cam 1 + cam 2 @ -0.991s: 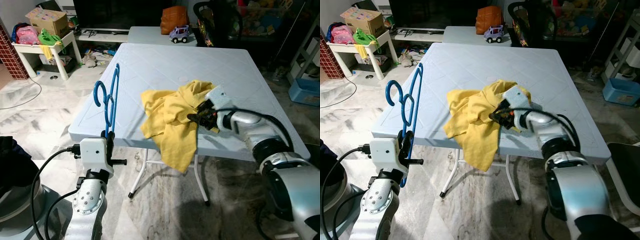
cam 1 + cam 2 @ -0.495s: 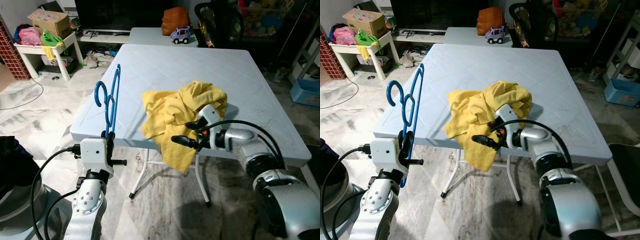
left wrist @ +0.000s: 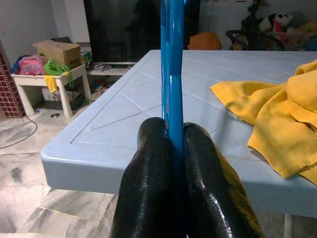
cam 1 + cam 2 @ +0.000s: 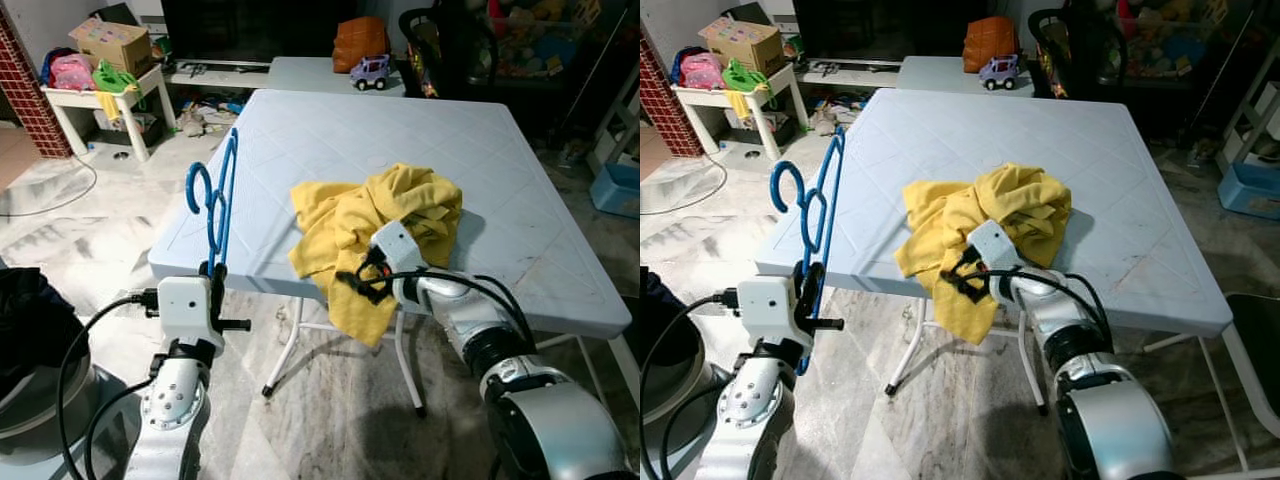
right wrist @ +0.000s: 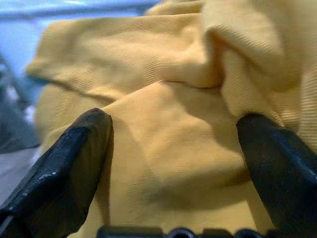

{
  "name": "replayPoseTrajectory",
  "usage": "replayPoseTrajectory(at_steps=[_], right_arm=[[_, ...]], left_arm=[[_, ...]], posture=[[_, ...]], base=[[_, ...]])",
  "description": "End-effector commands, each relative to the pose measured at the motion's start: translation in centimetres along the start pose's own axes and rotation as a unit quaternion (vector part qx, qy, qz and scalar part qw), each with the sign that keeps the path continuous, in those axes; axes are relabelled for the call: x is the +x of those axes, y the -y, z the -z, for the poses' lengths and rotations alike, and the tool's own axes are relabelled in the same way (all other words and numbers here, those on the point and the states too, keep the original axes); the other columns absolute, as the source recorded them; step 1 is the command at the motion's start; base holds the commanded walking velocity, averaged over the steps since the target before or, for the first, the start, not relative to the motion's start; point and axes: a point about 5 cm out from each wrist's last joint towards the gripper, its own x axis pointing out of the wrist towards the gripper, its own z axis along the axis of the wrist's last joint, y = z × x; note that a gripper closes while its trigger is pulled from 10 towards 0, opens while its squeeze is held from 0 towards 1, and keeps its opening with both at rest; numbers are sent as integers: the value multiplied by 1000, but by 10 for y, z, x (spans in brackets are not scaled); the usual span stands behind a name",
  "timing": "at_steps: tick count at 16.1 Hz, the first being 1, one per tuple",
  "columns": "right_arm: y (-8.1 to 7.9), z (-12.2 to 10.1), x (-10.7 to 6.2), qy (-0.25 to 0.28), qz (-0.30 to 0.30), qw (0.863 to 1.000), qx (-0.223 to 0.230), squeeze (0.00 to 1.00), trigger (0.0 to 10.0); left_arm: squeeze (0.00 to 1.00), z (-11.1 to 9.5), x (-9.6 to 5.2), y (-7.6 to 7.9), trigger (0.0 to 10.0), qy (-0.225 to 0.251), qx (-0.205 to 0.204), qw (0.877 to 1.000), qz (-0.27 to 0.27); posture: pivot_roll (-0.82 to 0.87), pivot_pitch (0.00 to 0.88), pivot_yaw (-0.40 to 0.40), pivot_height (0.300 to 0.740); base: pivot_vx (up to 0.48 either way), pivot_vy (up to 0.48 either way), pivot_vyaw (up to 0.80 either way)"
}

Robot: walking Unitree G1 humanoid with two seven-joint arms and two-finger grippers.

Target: Hang hanger

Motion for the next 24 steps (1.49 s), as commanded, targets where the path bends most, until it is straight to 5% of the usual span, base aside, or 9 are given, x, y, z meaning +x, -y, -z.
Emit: replayPoseTrajectory(at_steps=[1, 2, 14, 24], right_arm=[[3, -10, 1, 13, 22, 999, -24, 0, 10000], [3, -8, 1, 9, 34, 999, -42, 0, 0], [-17, 25, 2, -88, -39, 994, -49, 0, 0], [-24, 8, 13, -54, 13, 998, -25, 0, 0]], left_arm=[[0, -3, 2, 0, 10000, 6, 4, 1000, 6], [0, -4, 2, 0, 10000, 7, 4, 1000, 6], [0, -3, 1, 2, 10000, 7, 1, 1000, 5], [0, -3, 2, 4, 10000, 6, 0, 1000, 6]], posture=[[131, 0, -13, 740], [131, 0, -13, 740], [128, 0, -16, 740], [127, 0, -18, 740]], base=[[0, 0, 0], [0, 0, 0], [0, 0, 0], [0, 0, 0]])
